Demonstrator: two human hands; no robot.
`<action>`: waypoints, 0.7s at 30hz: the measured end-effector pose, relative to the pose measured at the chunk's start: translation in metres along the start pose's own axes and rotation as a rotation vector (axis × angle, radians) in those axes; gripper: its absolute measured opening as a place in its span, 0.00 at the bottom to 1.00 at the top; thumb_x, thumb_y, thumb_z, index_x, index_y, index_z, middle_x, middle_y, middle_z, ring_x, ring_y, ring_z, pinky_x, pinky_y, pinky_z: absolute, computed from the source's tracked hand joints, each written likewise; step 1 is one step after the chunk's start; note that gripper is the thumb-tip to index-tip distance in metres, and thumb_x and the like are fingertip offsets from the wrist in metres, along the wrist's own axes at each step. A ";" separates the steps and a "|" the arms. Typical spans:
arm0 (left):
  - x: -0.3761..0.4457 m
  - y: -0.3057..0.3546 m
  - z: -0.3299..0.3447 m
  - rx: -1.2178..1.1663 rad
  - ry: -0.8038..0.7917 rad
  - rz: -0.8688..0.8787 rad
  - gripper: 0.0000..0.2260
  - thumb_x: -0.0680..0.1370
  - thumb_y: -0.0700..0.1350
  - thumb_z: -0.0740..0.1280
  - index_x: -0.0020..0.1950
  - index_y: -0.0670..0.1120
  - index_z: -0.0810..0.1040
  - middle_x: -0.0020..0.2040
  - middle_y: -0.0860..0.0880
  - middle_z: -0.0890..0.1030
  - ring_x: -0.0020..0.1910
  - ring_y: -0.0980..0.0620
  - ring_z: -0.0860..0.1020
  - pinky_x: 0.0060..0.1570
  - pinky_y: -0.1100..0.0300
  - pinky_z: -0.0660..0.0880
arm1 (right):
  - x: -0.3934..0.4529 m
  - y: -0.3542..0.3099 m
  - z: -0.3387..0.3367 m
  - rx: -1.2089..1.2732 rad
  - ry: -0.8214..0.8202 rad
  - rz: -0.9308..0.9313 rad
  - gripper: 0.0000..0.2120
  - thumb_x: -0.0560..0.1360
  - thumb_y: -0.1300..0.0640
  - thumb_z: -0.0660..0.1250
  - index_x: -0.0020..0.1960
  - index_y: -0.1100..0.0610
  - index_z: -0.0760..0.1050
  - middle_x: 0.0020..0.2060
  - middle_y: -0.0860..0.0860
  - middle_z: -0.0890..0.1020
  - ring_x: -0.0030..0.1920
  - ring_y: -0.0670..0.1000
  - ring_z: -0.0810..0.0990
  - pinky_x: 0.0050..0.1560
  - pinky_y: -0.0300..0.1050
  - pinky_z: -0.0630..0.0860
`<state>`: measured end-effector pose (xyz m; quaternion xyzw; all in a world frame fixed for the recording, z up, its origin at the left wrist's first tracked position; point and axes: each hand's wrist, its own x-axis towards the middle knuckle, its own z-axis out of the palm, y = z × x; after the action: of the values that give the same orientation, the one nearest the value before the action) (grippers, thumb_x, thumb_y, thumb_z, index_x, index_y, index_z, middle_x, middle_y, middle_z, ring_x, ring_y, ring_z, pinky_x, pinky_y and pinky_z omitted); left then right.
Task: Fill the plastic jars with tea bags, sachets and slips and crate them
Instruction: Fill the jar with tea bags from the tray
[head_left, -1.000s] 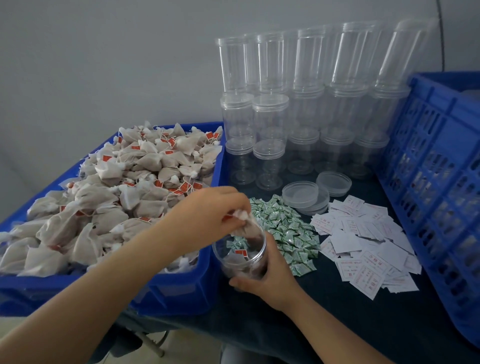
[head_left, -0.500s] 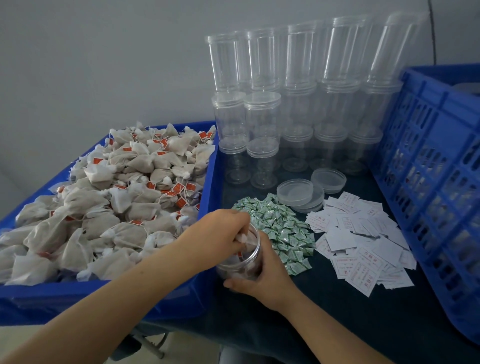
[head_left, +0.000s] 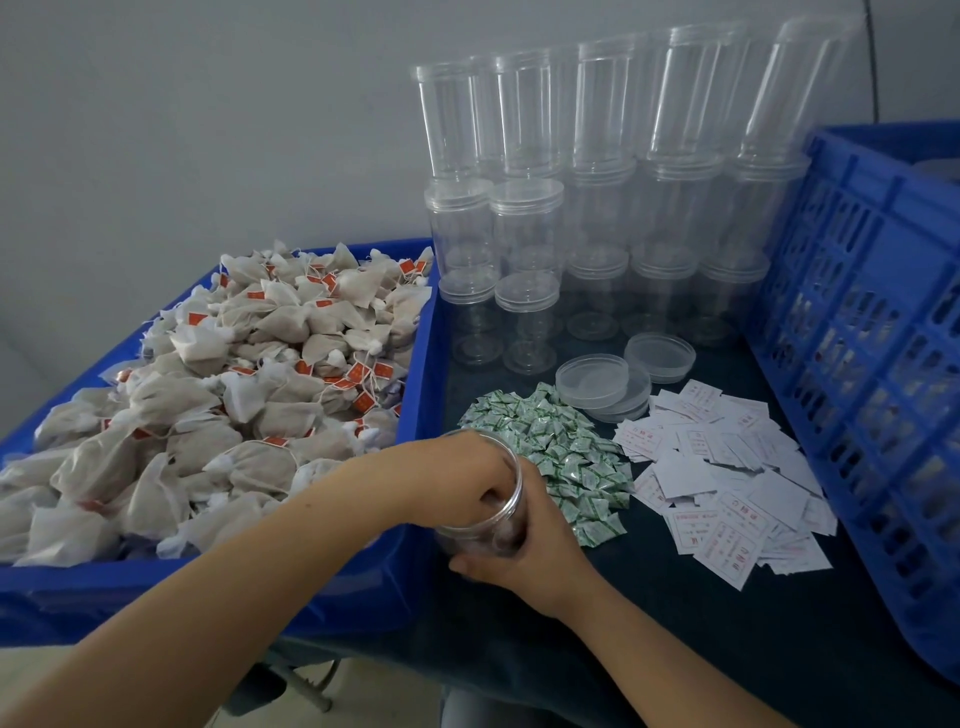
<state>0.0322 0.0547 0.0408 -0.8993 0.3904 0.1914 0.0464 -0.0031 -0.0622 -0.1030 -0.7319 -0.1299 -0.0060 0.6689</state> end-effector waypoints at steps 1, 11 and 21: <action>0.001 0.000 -0.001 0.009 -0.035 0.008 0.10 0.80 0.42 0.60 0.54 0.42 0.80 0.48 0.47 0.79 0.41 0.54 0.71 0.34 0.67 0.64 | 0.000 0.000 0.000 0.008 -0.004 0.002 0.44 0.56 0.49 0.85 0.64 0.30 0.66 0.62 0.41 0.79 0.62 0.46 0.80 0.60 0.56 0.80; 0.010 0.004 -0.009 0.015 -0.232 -0.071 0.11 0.81 0.44 0.59 0.59 0.43 0.77 0.45 0.52 0.73 0.38 0.56 0.69 0.39 0.66 0.64 | -0.001 -0.002 0.001 0.047 -0.009 0.021 0.45 0.55 0.49 0.84 0.65 0.31 0.66 0.62 0.38 0.78 0.63 0.46 0.80 0.58 0.58 0.81; 0.000 0.016 -0.026 -0.021 -0.404 -0.117 0.16 0.82 0.49 0.58 0.65 0.44 0.75 0.61 0.46 0.76 0.56 0.50 0.74 0.54 0.58 0.67 | -0.002 -0.008 0.001 0.038 -0.012 0.019 0.43 0.55 0.47 0.84 0.62 0.25 0.66 0.60 0.35 0.79 0.60 0.44 0.81 0.58 0.56 0.82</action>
<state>0.0286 0.0374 0.0658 -0.8642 0.3183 0.3690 0.1255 -0.0070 -0.0607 -0.0957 -0.7201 -0.1270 0.0071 0.6821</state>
